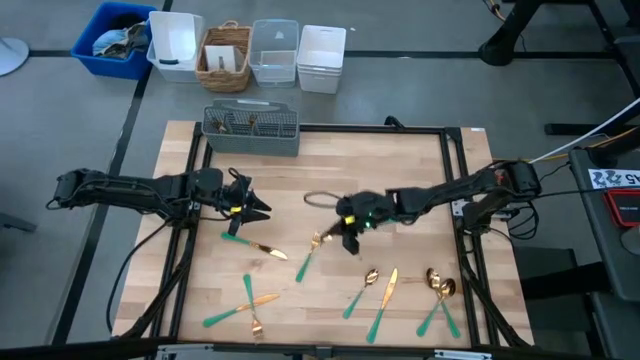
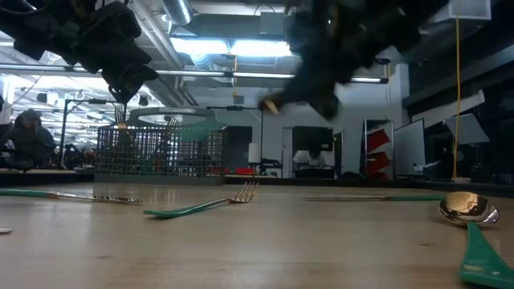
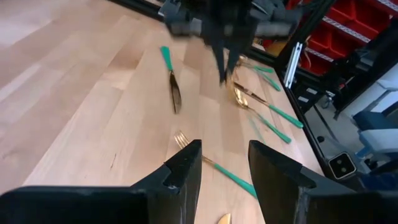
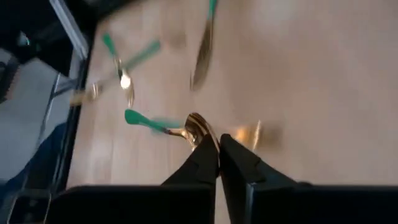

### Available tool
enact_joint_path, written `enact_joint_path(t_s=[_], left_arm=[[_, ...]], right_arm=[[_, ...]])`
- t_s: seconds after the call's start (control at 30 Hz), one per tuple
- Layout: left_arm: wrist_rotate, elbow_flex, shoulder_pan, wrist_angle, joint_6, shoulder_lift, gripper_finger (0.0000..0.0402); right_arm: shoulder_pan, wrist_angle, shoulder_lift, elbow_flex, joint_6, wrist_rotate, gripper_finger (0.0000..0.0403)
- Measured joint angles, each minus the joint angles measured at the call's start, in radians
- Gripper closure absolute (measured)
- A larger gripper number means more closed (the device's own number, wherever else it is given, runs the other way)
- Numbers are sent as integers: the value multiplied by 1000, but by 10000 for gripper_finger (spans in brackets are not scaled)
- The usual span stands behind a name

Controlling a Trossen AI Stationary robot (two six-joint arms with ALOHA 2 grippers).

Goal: Sort silverware
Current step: Put the green spoon into the gray silverware basket

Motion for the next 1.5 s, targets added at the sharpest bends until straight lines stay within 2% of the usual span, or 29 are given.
enact_joint_path(t_s=[0.2, 0.4, 0.5, 0.7, 1.0, 1.23, 1.5], left_arm=[[0, 0, 0, -8, 1, 0, 276], [0, 0, 0, -10, 2, 0, 276], [0, 0, 0, -10, 2, 0, 276], [0, 0, 0, -8, 2, 19, 276], [-4, 0, 0, -7, 14, 91, 276], [-47, 0, 0, -6, 21, 143, 276], [-50, 0, 0, 2, 26, 200, 276]], right_arm=[[-72, -154, -9, 203, -346, 154, 397], [-131, -162, -10, 355, -689, 364, 391], [-164, -92, -11, 391, -882, 427, 397], [-247, 54, -10, 391, -1103, 426, 392], [-363, 137, 69, 390, -1183, 375, 394], [-381, 166, 145, 390, -1347, 391, 396], [-379, 186, 226, 390, -1510, 406, 391]])
